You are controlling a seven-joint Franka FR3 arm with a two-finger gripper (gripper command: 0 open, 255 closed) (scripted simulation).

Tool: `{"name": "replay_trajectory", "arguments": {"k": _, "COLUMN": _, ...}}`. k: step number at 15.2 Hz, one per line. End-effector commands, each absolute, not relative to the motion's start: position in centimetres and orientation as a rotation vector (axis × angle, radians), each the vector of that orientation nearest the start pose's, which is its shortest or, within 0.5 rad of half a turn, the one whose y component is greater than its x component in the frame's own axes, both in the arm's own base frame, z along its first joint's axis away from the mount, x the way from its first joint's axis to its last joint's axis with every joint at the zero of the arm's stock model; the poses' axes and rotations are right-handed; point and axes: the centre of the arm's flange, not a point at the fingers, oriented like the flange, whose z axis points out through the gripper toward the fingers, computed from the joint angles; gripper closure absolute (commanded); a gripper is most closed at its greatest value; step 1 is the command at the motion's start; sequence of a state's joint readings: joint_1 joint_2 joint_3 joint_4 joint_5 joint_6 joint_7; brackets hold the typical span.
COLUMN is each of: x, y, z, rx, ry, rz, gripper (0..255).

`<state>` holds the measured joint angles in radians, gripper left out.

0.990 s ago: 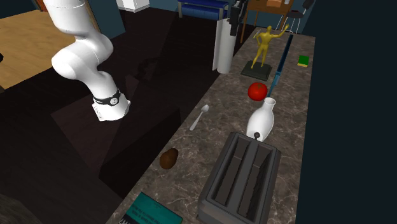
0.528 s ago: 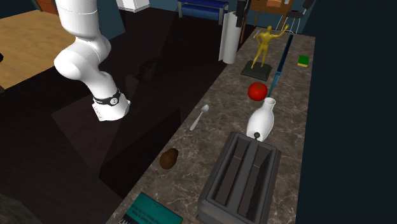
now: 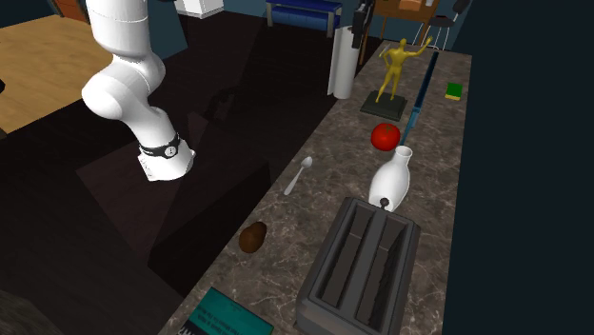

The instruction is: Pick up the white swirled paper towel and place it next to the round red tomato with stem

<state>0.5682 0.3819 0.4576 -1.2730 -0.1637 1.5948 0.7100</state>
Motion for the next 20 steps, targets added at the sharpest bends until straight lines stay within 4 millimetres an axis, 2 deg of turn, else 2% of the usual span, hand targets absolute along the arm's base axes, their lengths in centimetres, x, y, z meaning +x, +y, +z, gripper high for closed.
{"name": "replay_trajectory", "arguments": {"k": 1, "x": 40.3, "y": 52.2, "z": 54.2, "rx": -3.123, "ry": -0.463, "rz": 0.026, "gripper": 255}}
{"name": "replay_trajectory", "arguments": {"k": 20, "x": 40.3, "y": 52.2, "z": 44.1, "rx": -3.123, "ry": -0.463, "rz": 0.026, "gripper": 255}}
